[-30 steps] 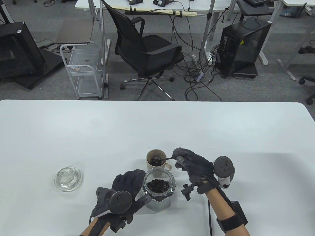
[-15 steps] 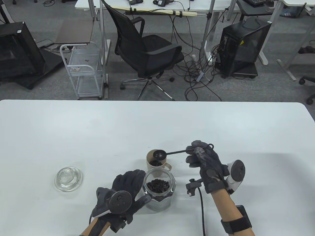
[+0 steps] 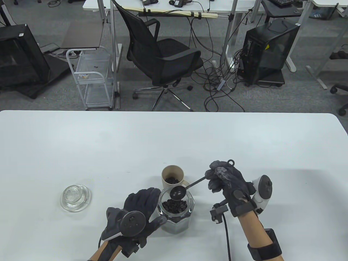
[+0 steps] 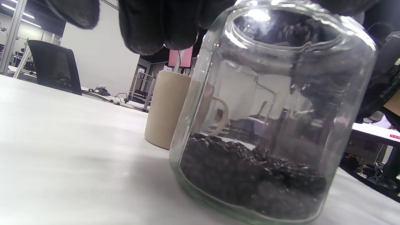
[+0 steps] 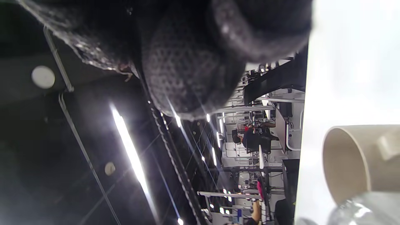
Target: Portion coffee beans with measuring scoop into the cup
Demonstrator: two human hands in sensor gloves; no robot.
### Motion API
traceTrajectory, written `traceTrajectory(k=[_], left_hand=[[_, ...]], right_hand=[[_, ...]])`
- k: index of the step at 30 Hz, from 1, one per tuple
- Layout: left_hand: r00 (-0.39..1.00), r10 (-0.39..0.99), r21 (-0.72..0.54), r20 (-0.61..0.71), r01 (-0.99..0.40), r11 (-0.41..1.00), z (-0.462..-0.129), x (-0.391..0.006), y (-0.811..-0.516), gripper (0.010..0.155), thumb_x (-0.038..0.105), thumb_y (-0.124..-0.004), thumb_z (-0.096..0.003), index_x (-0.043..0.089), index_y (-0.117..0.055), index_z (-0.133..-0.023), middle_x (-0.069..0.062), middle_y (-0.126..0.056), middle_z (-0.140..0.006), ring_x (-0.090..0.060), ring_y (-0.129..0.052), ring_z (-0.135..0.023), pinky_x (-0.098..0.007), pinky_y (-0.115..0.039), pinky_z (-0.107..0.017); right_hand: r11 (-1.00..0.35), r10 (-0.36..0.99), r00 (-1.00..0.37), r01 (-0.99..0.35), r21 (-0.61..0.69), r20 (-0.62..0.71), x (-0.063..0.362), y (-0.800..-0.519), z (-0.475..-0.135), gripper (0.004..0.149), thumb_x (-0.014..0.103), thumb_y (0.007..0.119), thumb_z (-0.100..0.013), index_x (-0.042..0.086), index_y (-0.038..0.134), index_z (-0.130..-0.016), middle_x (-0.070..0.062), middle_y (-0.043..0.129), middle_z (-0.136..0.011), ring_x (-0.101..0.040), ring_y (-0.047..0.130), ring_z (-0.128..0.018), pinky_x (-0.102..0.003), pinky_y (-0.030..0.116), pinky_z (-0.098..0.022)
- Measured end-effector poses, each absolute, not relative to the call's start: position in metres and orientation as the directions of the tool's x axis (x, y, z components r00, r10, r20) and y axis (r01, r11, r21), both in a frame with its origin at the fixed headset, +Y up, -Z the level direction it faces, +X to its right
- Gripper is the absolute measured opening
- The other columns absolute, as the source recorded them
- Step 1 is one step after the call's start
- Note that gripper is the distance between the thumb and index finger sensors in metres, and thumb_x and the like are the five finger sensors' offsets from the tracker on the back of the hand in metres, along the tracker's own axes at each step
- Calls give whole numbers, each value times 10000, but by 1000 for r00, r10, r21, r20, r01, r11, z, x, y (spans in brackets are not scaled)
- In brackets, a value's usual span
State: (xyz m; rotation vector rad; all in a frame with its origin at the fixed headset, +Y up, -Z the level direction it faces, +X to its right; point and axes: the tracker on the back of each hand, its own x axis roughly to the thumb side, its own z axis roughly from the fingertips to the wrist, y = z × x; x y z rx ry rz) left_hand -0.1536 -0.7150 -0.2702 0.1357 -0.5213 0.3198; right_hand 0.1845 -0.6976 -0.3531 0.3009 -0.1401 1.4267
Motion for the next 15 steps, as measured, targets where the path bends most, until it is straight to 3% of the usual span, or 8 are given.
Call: traceTrajectory(k=[6,15], left_hand=[[819,265,47,509,-334,941,-270,-154,-715,907,777,-471,-502,178,-330,-1169,-115,-499,-1236,-401,-633,-1106,-701,-534,-750],[819,265,46,508,-333,942,-270,-154,-715,908,777,-471,-501,178,-331,-1169,-113,-499,-1237,-403,-634,-1105,-703,-534,-749]], right_hand=[[-204,882,-122,-970,135,454,160,-679,-338,429,440,862,-502,169,909,-831,-136,1088,-568,-141,1051,-264,-266,870,-176],[-465,723,-303,-878,113,620,126,-666,-314,428,413,894,-475,164,932,-822,-168,1095,-568,-103,1034,-167,-245,858,-108]])
